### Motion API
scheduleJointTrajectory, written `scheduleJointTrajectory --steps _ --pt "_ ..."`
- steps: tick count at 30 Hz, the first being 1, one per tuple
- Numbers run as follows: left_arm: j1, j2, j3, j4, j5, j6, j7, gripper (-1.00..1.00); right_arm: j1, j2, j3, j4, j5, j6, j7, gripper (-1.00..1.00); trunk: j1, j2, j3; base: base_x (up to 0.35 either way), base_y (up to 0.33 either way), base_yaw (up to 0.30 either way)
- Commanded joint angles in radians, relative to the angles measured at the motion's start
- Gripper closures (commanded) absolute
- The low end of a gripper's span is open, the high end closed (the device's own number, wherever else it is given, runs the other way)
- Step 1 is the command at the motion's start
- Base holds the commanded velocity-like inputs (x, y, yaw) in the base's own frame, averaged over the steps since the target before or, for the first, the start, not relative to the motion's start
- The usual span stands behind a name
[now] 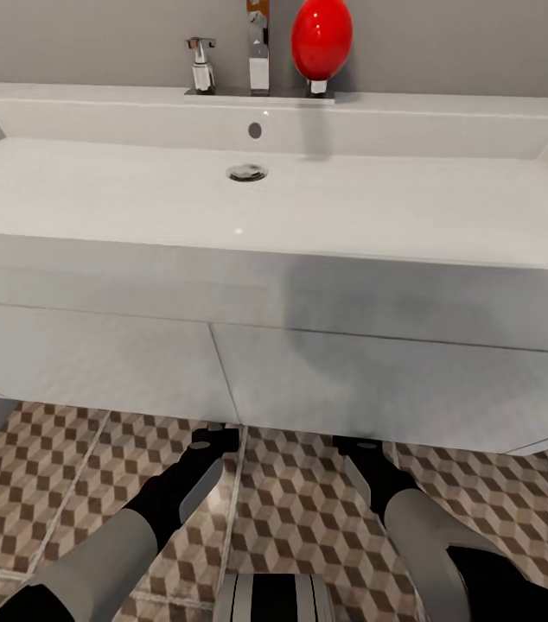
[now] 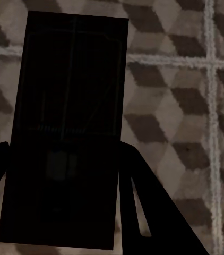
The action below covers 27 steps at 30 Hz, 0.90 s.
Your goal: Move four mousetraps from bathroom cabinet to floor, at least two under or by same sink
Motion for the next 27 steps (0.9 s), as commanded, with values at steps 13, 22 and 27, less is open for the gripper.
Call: scheduleJointTrajectory --steps 13,22,27 --pt "-0.002 -0.002 -0.003 0.000 0.006 0.003 0.014 1.00 -0.034 -0.001 -0.015 0.002 0.003 0.003 -0.002 1.00 0.000 0.000 -0.001 0.002 0.000 0.000" --pt "-0.010 -0.002 -0.003 0.001 0.005 0.003 0.013 1.00 -0.033 -0.001 -0.016 0.001 0.001 0.002 -0.005 1.00 0.000 0.000 -0.001 0.000 0.000 0.000" --pt "-0.030 -0.005 -0.003 0.003 0.005 0.003 0.011 1.00 -0.031 -0.001 -0.016 0.001 0.001 0.001 -0.005 1.00 0.000 0.000 -0.001 0.000 0.000 0.000"
